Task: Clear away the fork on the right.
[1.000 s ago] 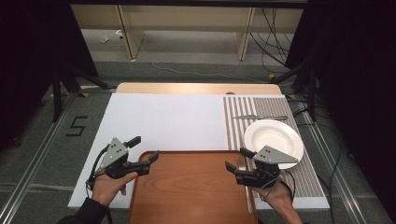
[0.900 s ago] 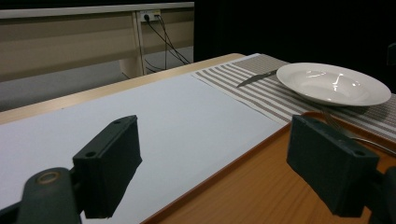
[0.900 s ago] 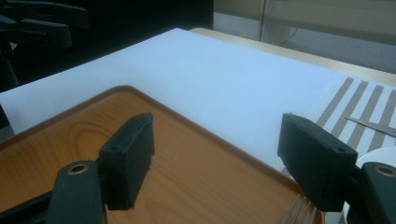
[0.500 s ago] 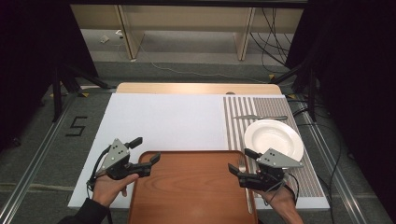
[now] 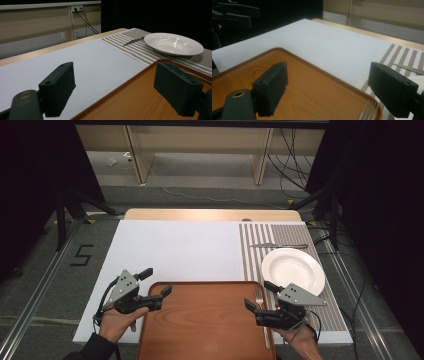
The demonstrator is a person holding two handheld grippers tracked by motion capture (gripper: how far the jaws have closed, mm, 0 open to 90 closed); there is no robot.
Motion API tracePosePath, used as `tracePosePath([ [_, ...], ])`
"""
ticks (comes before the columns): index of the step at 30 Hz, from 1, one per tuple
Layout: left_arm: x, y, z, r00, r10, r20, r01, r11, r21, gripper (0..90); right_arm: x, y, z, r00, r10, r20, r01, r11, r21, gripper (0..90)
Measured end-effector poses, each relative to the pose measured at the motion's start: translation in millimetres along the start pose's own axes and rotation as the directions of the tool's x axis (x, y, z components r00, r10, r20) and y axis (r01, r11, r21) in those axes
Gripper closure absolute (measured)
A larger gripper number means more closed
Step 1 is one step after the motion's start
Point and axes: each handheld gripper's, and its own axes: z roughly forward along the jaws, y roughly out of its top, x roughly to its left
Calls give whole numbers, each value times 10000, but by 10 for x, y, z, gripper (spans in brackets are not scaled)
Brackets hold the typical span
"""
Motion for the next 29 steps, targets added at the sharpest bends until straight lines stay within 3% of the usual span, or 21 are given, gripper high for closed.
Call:
tracePosePath([
  [29,18,7,11,10000,-16,-35,16,10000,-16,168,-32,-19,-46,9998,-144,160,144,9999,-26,161],
])
